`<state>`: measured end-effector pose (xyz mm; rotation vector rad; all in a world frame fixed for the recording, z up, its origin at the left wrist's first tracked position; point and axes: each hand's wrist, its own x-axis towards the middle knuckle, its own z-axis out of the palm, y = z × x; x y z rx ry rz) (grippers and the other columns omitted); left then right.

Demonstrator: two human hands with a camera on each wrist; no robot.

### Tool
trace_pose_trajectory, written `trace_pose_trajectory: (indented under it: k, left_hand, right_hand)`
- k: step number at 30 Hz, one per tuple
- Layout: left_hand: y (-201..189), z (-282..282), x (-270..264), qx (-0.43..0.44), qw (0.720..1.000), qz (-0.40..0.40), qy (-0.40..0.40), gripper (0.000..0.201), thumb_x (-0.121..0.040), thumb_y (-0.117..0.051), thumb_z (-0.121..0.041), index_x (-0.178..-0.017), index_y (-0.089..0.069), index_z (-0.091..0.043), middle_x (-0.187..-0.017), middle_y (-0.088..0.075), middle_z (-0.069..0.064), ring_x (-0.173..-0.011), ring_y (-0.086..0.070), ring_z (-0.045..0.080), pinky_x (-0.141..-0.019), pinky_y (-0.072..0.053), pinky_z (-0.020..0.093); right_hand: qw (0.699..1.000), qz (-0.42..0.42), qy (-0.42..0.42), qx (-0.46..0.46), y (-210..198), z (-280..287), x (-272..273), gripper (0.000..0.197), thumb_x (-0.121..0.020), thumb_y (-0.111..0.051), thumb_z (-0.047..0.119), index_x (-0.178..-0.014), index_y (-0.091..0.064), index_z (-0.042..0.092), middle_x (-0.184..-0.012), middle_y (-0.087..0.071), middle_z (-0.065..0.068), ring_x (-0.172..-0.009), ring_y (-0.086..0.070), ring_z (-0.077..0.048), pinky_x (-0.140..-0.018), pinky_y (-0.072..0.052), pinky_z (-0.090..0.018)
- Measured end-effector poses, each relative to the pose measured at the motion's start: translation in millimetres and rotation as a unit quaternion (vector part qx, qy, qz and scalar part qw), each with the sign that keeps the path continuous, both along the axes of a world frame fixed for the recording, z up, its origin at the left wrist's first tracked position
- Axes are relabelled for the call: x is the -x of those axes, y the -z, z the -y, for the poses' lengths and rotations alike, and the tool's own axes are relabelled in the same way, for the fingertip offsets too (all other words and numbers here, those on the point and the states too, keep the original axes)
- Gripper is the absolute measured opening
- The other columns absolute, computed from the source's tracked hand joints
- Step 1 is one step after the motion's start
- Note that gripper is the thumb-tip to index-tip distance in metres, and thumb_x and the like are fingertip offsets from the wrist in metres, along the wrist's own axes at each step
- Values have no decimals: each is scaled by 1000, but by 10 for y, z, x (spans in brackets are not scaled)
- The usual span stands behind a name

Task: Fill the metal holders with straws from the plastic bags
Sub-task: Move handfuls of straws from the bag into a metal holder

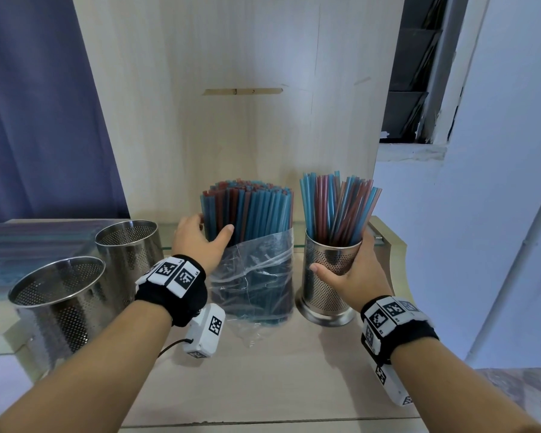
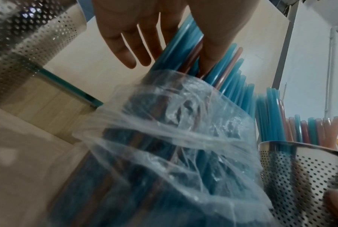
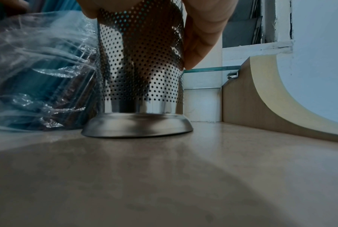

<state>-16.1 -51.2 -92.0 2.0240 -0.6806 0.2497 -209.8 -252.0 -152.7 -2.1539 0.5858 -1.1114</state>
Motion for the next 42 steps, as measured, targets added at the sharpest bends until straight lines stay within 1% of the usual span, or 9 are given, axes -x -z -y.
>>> trace_pose_trajectory:
  k: [6,11,15,21,25,31,34,38,42]
  left_hand:
    - [-54,36,-40,21,1000,-20,-10,31,-85,-70,-37,-91,-58,-9,-99,-62,15,-90,-60,31,-77,-51,39]
    - [-124,38,38,75,997,-34,-10,30,-87,-69,-31,-74,-42,-28,-109,-59,17,-103,-56,33,-91,-48,44]
    - [-254,17,116,120,992,-22,-1,34,-89,-67,-32,-74,-37,-35,-118,-55,19,-114,-52,34,-100,-44,48]
    - [-520,-9,100,134,991,14,-8,31,-92,-63,-35,-75,-37,-33,-126,-50,18,-124,-43,33,-107,-37,48]
    - [-715,-40,-70,166,985,38,6,31,-89,-65,-42,-103,-45,-22,-121,-54,11,-119,-50,28,-100,-45,39]
    - [-1108,-186,-126,224,970,94,11,40,-89,-62,-45,-114,-57,-14,-109,-63,5,-90,-62,11,-76,-52,25]
    - [-1272,-285,-26,266,956,119,37,26,-94,-59,-39,-91,-62,-13,-76,-59,-6,-59,-55,-6,-58,-47,14]
    - [-1410,-394,102,335,927,131,103,25,-96,-55,-34,-92,-68,-14,-88,-71,-5,-79,-69,5,-78,-55,24]
    - [-1473,-445,209,385,897,149,159,30,-97,-53,-30,-83,-62,-5,-67,-68,-7,-70,-67,17,-74,-56,32]
  right_hand:
    - [1000,2,-1,3,13,11,-4,103,-63,-88,49,-142,-24,34,-139,-50,8,-118,-47,-1,-100,-38,-20]
    - [1000,3,-7,2,7,16,1,103,-65,-89,47,-143,-23,32,-133,-47,15,-116,-48,-1,-99,-37,-19]
    - [1000,0,-10,-2,5,22,2,104,-65,-89,46,-143,-22,33,-127,-43,20,-115,-48,-1,-98,-37,-19]
    - [1000,5,-11,-1,13,28,2,104,-65,-89,44,-144,-23,31,-121,-40,27,-114,-46,2,-96,-35,-13]
    - [1000,0,-13,-4,5,26,3,104,-65,-89,43,-145,-23,29,-123,-40,23,-115,-46,2,-98,-35,-16]
    - [1000,-2,-10,-7,6,30,-6,106,-65,-89,43,-146,-24,25,-126,-39,21,-116,-45,0,-101,-36,-19]
    - [1000,-5,-10,-7,15,35,-6,106,-64,-89,46,-146,-24,26,-127,-40,20,-117,-47,-2,-102,-37,-21]
    - [1000,-1,-9,-5,17,33,-4,106,-65,-89,46,-146,-24,27,-127,-40,20,-117,-46,-1,-102,-37,-21]
    - [1000,-1,-14,-5,21,40,-11,105,-64,-89,46,-145,-24,29,-128,-40,20,-119,-47,-2,-103,-36,-22]
